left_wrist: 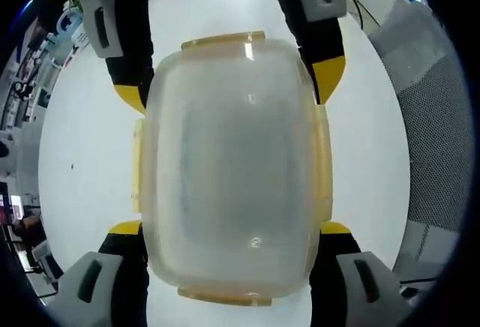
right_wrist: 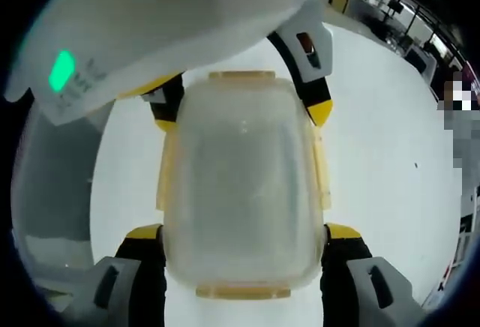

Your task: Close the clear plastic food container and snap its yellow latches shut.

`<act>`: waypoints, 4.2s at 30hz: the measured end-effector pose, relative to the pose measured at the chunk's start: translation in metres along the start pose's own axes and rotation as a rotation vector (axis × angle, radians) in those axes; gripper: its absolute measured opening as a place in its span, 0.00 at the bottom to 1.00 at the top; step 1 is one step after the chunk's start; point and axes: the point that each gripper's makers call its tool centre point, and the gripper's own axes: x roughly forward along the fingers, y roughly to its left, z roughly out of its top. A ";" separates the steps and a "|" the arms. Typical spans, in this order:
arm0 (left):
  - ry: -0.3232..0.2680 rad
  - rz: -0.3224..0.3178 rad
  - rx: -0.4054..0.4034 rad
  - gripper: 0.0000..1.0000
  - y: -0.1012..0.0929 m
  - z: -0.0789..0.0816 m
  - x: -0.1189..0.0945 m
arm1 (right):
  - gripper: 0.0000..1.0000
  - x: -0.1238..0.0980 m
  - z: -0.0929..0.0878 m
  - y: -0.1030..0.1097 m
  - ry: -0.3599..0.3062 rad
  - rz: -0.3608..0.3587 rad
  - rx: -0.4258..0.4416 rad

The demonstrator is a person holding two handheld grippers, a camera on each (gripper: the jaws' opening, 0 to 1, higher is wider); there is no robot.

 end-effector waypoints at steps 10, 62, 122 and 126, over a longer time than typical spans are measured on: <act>0.014 0.000 0.009 0.92 0.000 -0.002 0.000 | 0.86 0.000 0.001 -0.001 -0.007 -0.002 -0.003; -0.228 0.046 -0.284 0.86 0.011 0.001 -0.051 | 0.78 -0.055 0.006 -0.004 -0.193 -0.086 0.182; -0.731 0.391 -1.009 0.85 -0.082 -0.110 -0.126 | 0.75 -0.116 -0.037 0.103 -0.733 -0.417 0.729; -0.768 0.392 -1.049 0.84 -0.091 -0.109 -0.129 | 0.75 -0.114 -0.031 0.117 -0.762 -0.424 0.745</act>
